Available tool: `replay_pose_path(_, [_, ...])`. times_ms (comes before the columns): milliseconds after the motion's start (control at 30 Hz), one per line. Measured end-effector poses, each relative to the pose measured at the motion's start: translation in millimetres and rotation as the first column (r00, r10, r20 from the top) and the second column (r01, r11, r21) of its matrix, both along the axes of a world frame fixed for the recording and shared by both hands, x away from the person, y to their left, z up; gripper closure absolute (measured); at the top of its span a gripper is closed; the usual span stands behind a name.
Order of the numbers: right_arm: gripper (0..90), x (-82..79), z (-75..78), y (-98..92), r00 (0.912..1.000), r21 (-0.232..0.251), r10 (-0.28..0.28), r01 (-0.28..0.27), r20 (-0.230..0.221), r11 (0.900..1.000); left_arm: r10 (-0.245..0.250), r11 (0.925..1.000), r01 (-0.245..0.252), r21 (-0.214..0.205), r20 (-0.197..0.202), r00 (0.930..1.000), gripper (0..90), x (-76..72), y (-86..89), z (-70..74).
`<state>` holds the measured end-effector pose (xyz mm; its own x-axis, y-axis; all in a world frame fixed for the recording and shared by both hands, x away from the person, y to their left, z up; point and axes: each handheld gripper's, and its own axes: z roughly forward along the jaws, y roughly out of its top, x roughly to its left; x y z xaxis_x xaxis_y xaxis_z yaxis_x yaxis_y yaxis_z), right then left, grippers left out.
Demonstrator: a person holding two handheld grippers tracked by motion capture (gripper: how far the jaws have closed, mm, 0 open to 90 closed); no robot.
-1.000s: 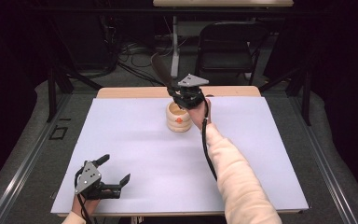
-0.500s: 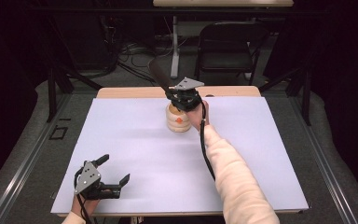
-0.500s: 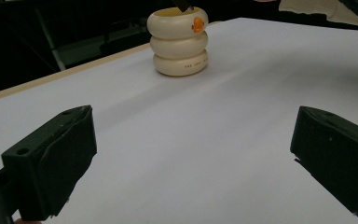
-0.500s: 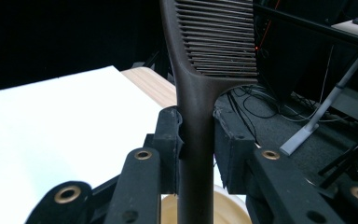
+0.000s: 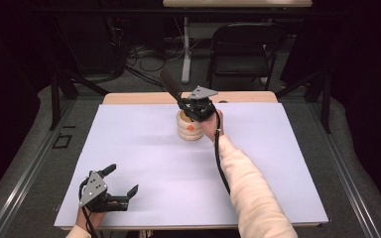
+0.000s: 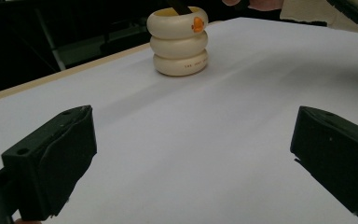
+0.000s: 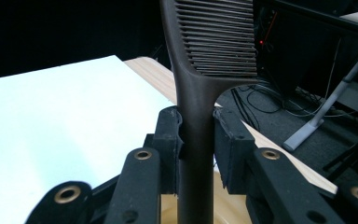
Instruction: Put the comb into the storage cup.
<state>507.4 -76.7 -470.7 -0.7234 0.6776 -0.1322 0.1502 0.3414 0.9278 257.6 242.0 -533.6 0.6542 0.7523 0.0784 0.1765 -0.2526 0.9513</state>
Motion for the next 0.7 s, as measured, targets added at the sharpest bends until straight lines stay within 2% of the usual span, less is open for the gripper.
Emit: replay_pose_path(700, [72.0,1.4,-13.2,-3.7,0.9993,-0.017,0.001,-0.001,-0.037,0.9999,0.004,1.0000,-0.004,-0.004,0.001,1.0000,0.5,-0.2,0.0,0.1])
